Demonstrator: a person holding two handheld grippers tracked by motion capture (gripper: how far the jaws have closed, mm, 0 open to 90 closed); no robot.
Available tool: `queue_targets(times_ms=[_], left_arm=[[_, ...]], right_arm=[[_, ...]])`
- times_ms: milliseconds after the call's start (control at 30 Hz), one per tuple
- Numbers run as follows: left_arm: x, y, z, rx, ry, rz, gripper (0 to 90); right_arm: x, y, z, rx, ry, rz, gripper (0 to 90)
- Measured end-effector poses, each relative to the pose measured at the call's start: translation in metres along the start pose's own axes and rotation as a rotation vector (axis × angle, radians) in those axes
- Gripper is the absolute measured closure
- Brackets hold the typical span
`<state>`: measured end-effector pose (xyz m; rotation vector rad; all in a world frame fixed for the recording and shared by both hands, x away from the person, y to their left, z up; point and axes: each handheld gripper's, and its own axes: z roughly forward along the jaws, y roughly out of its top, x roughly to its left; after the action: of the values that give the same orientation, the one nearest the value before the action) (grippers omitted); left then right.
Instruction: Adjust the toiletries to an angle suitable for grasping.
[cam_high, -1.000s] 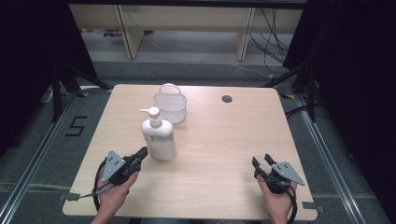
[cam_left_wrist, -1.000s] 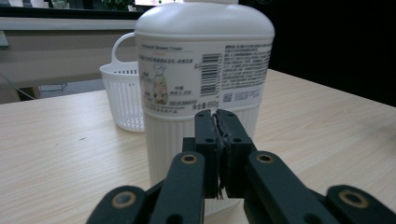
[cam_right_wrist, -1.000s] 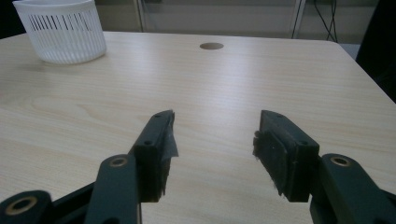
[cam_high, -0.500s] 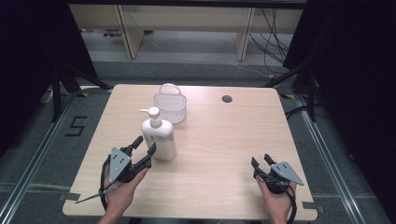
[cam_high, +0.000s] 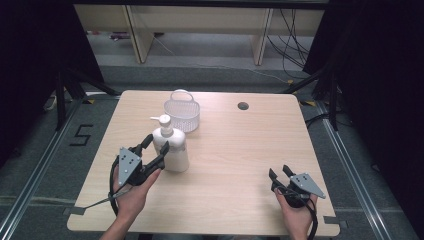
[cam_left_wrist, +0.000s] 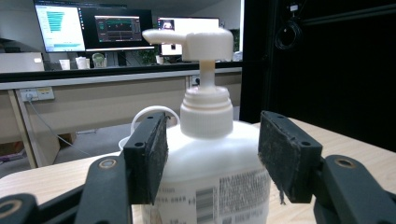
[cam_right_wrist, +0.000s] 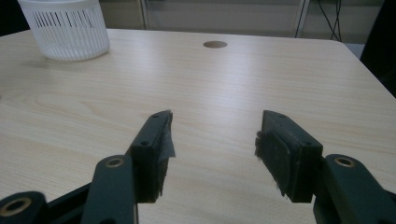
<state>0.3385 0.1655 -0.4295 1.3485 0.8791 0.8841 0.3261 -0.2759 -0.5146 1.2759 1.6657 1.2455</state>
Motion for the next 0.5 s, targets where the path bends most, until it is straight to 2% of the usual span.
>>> queue_targets(times_ms=[67, 267, 333, 400, 500], left_arm=[[-0.001, 0.002, 0.004, -0.003, -0.006, -0.006, 41.6], [-0.002, 0.006, 0.012, -0.005, -0.008, -0.009, 41.5], [-0.002, 0.008, 0.014, -0.001, -0.009, -0.011, 41.3], [-0.001, 0.01, 0.015, 0.01, -0.013, -0.006, 40.6], [-0.001, 0.014, 0.018, 0.0, -0.024, -0.016, 38.6]], right_arm=[[0.001, 0.0, -0.001, 0.006, 0.009, 0.016, 44.8], [-0.001, 0.0, -0.002, 0.004, -0.014, -0.007, 44.4], [0.0, 0.0, -0.002, 0.007, 0.002, 0.027, 44.3], [0.0, 0.0, -0.002, 0.006, -0.003, 0.023, 44.2], [0.0, 0.0, -0.001, 0.003, 0.006, 0.006, 44.1]])
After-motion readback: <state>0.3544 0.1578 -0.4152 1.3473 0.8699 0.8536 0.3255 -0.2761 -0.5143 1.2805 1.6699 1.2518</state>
